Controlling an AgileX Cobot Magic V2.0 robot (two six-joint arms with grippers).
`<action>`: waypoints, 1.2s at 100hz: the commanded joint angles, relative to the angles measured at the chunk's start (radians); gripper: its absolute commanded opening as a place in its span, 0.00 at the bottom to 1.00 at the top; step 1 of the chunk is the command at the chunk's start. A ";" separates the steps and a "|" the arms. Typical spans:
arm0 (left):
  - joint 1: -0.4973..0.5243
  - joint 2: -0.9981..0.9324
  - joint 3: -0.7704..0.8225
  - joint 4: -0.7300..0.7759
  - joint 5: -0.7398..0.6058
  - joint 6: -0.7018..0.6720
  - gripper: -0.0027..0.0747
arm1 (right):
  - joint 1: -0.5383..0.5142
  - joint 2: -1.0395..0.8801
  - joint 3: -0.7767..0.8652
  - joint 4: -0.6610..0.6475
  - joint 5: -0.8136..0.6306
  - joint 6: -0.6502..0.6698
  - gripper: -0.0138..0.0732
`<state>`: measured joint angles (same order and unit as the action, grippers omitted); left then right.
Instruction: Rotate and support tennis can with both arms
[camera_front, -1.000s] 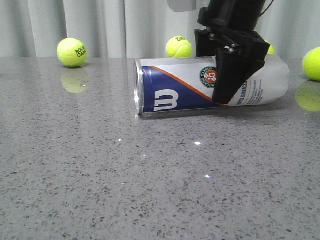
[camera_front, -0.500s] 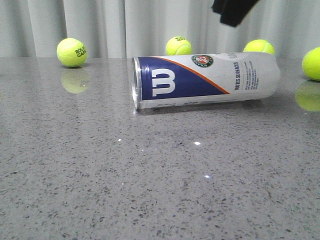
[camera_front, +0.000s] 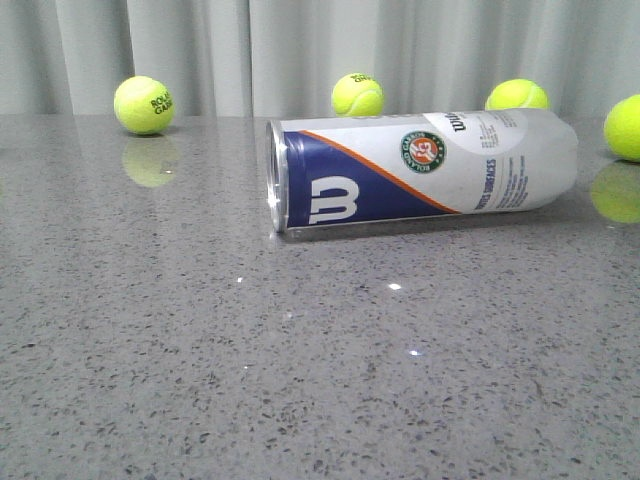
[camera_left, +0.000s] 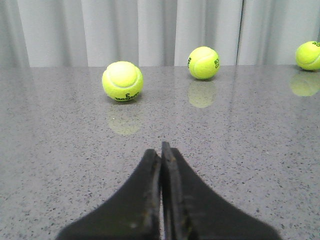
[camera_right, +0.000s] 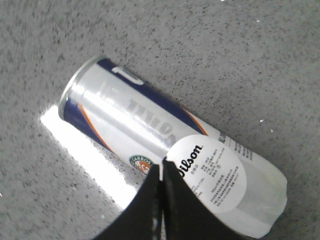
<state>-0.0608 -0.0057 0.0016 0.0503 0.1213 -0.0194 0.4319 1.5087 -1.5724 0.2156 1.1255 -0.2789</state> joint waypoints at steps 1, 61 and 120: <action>0.002 -0.031 0.044 0.000 -0.079 -0.001 0.01 | -0.005 -0.098 0.048 0.017 -0.132 0.153 0.09; 0.002 -0.031 0.044 0.000 -0.086 -0.001 0.01 | -0.005 -0.681 0.800 -0.016 -0.731 0.232 0.09; 0.002 -0.019 -0.067 0.000 -0.078 -0.001 0.01 | -0.005 -1.356 1.158 -0.052 -0.827 0.230 0.09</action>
<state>-0.0608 -0.0057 -0.0093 0.0503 0.1198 -0.0194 0.4319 0.1931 -0.4013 0.1719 0.3657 -0.0450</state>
